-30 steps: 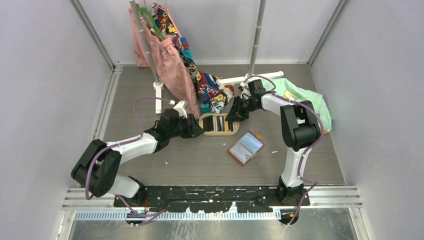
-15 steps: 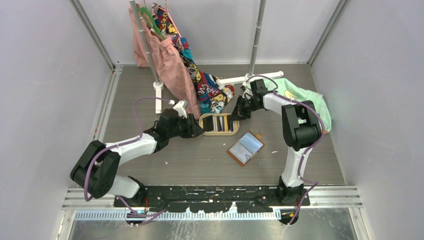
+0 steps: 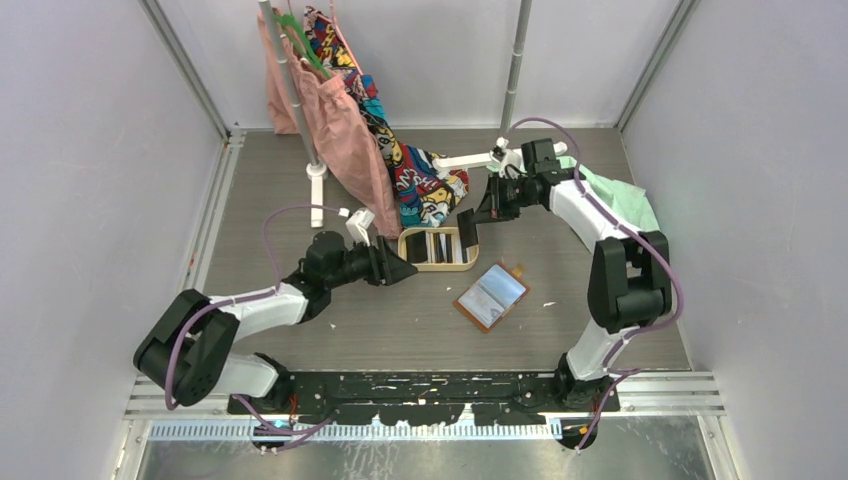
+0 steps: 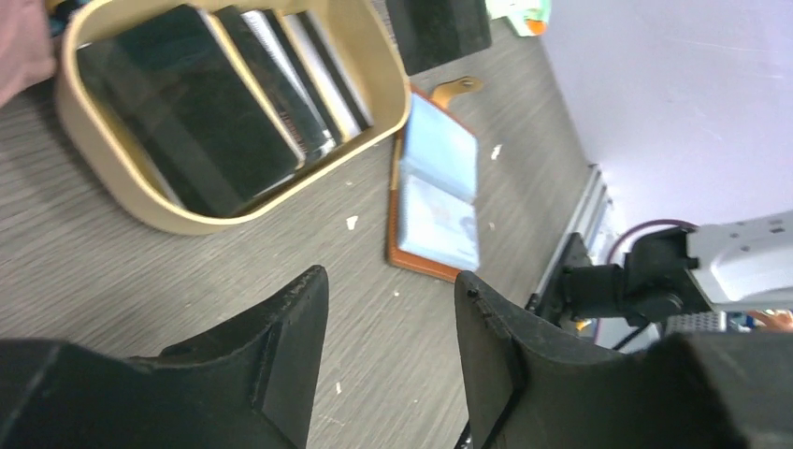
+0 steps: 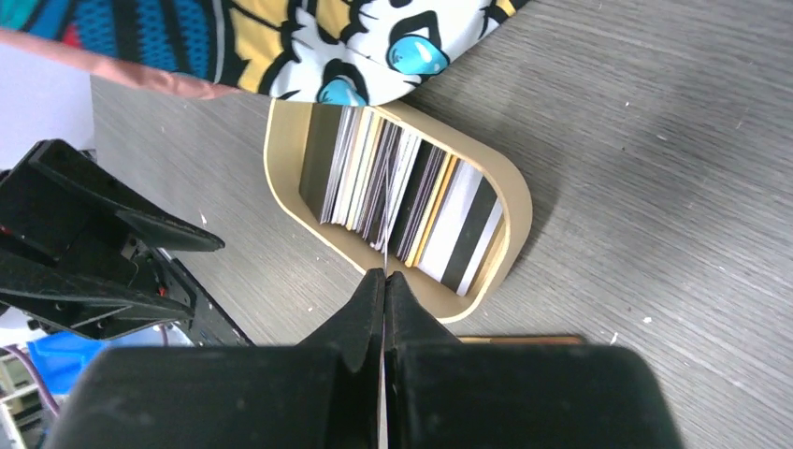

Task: Put the credit cards into the card holder
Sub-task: Pick up the credit card from the storage box.

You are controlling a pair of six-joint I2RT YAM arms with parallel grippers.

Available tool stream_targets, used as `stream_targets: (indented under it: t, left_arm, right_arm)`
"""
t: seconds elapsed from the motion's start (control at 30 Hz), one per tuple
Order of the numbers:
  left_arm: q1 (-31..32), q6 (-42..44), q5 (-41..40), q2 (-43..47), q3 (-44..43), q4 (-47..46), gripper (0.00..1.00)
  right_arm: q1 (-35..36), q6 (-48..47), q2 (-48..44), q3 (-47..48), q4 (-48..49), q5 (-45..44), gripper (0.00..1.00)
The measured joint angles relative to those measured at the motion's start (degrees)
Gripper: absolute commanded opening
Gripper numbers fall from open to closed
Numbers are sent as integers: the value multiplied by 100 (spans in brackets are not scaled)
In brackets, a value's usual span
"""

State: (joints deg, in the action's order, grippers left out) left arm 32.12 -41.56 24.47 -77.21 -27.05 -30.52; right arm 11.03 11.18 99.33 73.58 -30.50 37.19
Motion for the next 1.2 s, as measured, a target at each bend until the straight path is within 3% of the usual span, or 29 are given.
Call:
stream_targets:
  t: [0.17, 0.43, 0.73, 0.83, 0.9, 1.0, 1.13, 1.2]
  left_arm:
    - [0, -321, 389, 0, 413, -1373, 61]
    - [37, -1158, 728, -804, 605, -3858, 70]
    - [466, -1467, 730, -1309, 133, -4568, 66]
    - [557, -1545, 730, -1453, -127, -4673, 56]
    - [590, -1604, 730, -1539, -234, -4710, 43]
    - [608, -1663, 741, -1646, -310, -4723, 1]
    - [610, -1720, 922, -1720, -382, -4815, 0]
    - [616, -1668, 1023, -1733, -439, -4815, 0]
  right_arm:
    - [-39, -431, -522, -68, -127, 306, 1]
    - [-35, -439, -1648, -1036, 645, 1976, 1]
    - [101, 83, -2074, -1528, 1735, 2789, 1]
    - [184, 155, -2087, -1569, 1917, 2894, 1]
    - [245, 190, -2087, -1593, 2009, 2957, 1]
    - [297, 227, -2087, -1617, 2065, 3042, 5]
    - [310, 140, -2090, -1628, 2041, 3016, 38]
    - [291, -221, -2111, -1606, 1766, 3001, 46]
